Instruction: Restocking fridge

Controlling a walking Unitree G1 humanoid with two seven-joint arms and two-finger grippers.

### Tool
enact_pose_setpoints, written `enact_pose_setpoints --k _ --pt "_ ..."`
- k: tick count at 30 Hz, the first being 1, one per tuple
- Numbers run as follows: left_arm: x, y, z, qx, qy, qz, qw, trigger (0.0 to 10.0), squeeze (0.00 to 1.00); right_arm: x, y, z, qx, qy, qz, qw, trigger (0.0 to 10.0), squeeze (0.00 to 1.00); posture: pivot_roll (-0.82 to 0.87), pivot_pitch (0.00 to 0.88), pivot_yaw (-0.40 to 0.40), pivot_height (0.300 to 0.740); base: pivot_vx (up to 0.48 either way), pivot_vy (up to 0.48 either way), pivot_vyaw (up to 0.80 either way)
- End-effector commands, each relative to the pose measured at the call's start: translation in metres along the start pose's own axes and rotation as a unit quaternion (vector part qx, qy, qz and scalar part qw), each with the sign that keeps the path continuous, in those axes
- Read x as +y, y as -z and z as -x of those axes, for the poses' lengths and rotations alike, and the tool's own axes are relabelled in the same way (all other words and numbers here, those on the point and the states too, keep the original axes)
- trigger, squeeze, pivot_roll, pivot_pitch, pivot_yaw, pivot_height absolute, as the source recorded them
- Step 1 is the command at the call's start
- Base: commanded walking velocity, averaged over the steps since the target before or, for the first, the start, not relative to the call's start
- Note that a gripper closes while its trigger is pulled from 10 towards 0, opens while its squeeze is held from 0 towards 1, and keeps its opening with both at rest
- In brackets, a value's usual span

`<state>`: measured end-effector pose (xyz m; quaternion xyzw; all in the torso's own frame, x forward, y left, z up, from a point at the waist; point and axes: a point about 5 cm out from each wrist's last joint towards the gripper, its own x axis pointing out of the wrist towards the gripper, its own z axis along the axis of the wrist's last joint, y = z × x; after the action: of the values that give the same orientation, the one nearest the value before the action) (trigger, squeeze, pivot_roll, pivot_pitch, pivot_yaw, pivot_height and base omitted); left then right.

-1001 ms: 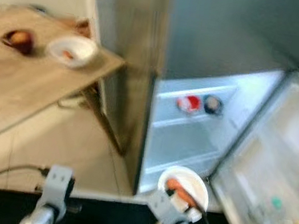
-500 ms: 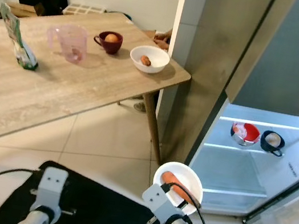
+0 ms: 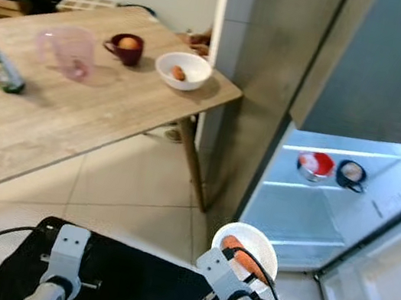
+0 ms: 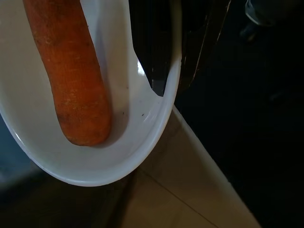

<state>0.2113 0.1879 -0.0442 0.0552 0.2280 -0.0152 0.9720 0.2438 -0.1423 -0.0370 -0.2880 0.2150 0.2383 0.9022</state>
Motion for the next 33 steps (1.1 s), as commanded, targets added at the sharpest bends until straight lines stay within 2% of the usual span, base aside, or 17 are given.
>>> enact_pose_setpoints --k 1,21,33 --pt "-0.0026 0.003 0.0018 0.004 0.003 -0.001 1.0 10.0 0.0 -0.0004 0.0048 0.002 0.01 0.002 -0.002 1.0 10.0 0.0 -0.06 0.103 -0.052 0.74 0.0 0.0 -0.8" --pt "-0.003 0.0029 0.0019 0.005 0.005 0.014 1.0 10.0 0.0 0.0017 0.0077 0.003 0.019 -0.001 0.008 1.0 10.0 0.0 -0.06 0.105 -0.053 0.74 0.0 0.0 -0.03" --pt "-0.006 0.0025 0.0018 0.004 0.024 0.016 1.0 10.0 0.0 0.0013 0.0072 0.0027 0.018 0.003 0.005 1.0 10.0 0.0 -0.06 0.103 -0.05 0.74 0.365 0.0 0.0"
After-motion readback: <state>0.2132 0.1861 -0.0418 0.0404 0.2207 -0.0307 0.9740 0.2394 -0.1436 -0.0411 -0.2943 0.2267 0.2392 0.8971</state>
